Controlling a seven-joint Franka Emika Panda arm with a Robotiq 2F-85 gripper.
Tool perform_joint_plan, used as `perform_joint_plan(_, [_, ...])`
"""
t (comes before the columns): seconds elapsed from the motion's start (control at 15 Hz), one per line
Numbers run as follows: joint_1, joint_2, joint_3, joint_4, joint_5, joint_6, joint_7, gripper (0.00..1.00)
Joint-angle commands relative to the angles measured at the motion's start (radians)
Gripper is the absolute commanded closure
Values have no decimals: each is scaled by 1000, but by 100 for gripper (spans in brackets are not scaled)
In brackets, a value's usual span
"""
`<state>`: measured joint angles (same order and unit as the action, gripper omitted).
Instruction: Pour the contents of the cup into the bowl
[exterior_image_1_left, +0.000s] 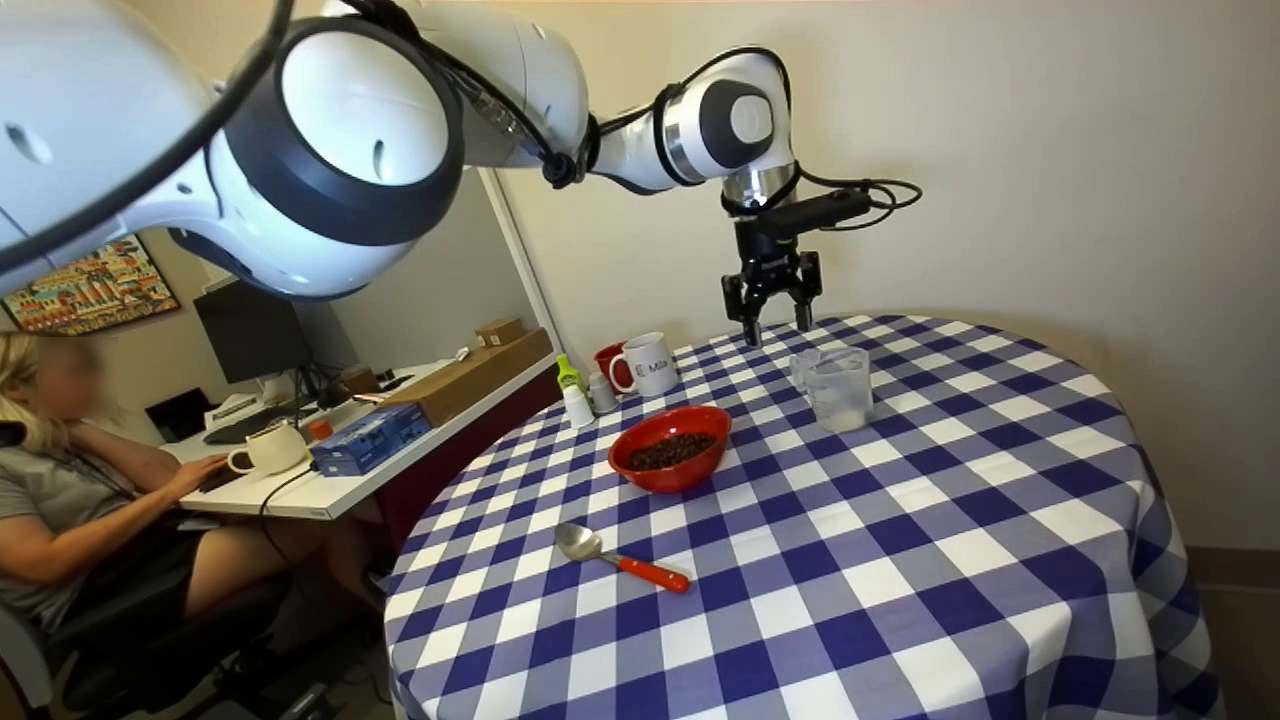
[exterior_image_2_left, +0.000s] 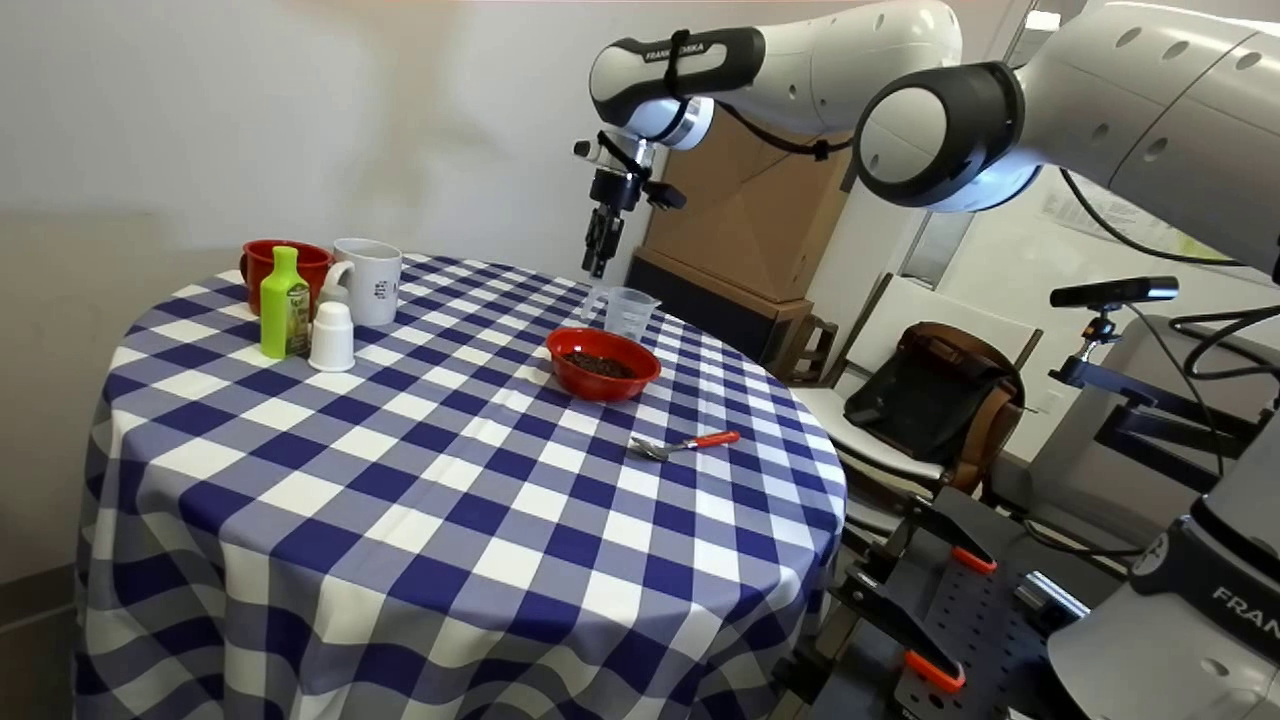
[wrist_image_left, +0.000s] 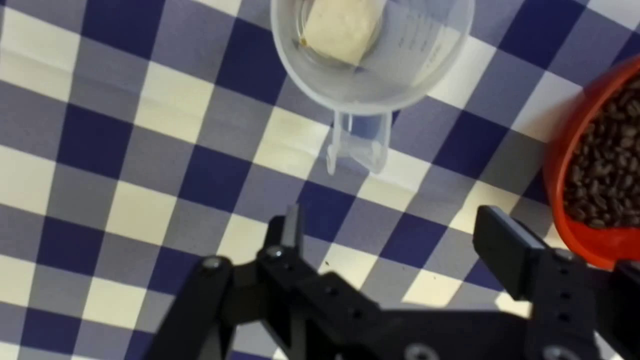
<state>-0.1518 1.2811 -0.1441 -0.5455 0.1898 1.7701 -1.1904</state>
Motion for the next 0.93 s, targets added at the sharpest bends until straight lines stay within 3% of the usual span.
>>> perform_joint_plan(0.0, [9,-83,54,-25,60,-67,20,0])
perform_joint_plan(0.6, [63,-212,85,-146,85,-142,23,0])
perform_joint_plan(0.67, [59,-150,82,-56,77,-112,17,0])
perform_joint_plan(0.87, [62,-169,83,-92,77,-129,17,0])
